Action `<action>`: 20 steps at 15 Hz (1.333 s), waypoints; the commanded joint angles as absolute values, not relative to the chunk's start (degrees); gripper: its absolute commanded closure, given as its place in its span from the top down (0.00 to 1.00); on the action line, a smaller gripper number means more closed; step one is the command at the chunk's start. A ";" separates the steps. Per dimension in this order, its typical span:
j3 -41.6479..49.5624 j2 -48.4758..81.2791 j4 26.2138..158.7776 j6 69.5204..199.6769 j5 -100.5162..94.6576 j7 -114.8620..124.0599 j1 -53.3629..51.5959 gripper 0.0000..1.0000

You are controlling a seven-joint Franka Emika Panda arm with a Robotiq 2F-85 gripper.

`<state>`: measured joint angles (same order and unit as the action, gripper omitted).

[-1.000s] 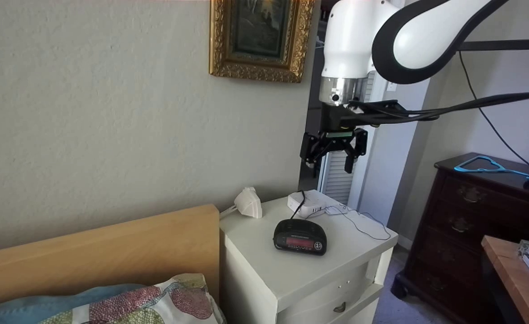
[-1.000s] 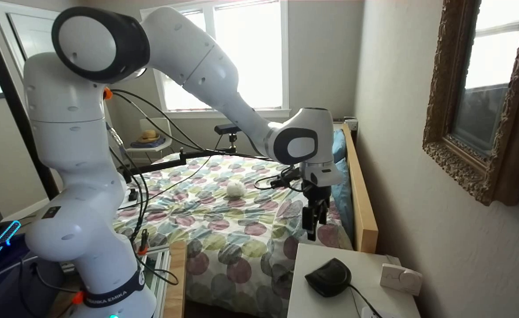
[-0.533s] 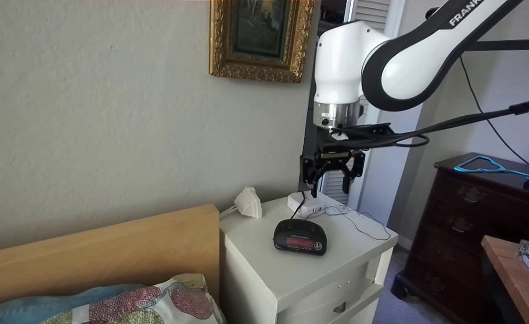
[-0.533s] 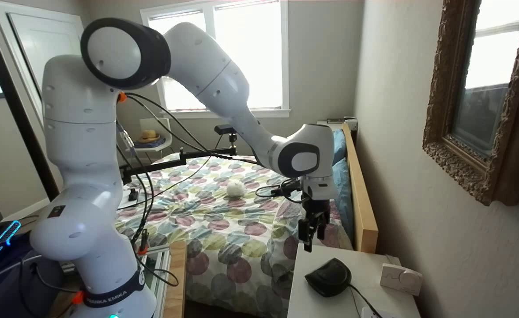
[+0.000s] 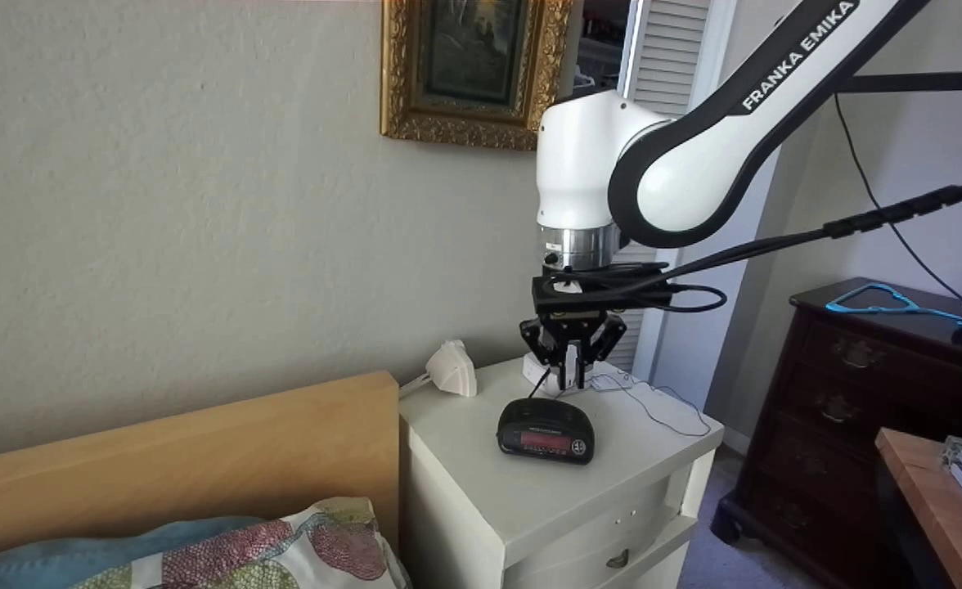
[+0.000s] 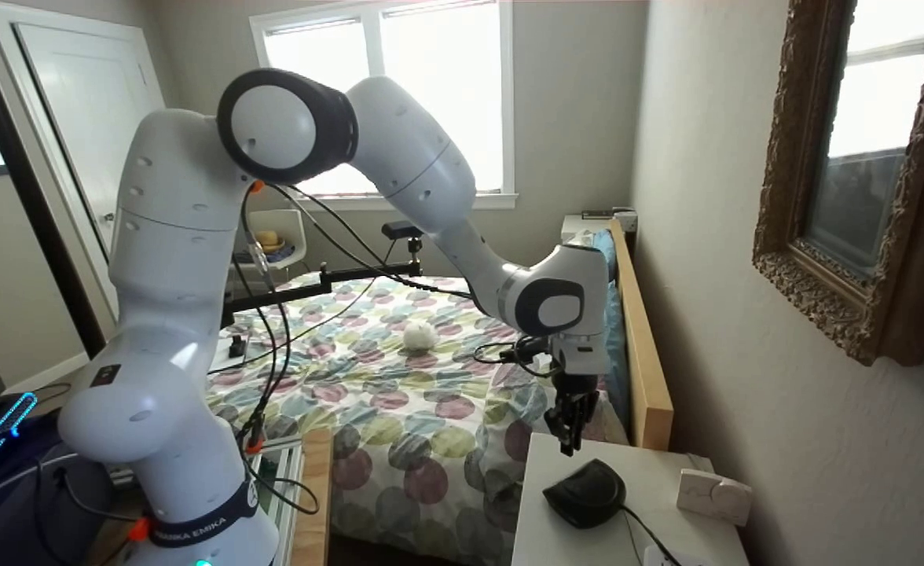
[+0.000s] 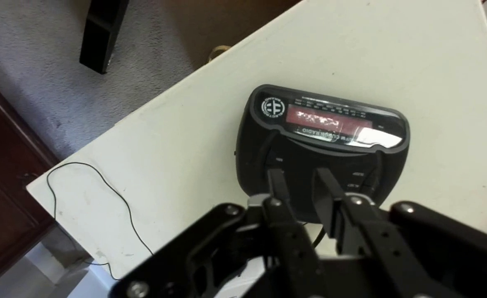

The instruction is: Press the top of the black object

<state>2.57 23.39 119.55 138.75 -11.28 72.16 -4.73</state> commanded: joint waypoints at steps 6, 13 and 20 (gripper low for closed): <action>5.00 30.23 113.55 139.59 -8.96 74.59 -7.31 0.00; 5.48 33.79 111.14 139.03 -8.26 75.28 -8.09 0.00; 5.52 36.26 109.05 138.04 -7.28 74.93 -8.09 0.00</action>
<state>4.78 34.34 111.31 139.05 -9.60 74.73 -7.17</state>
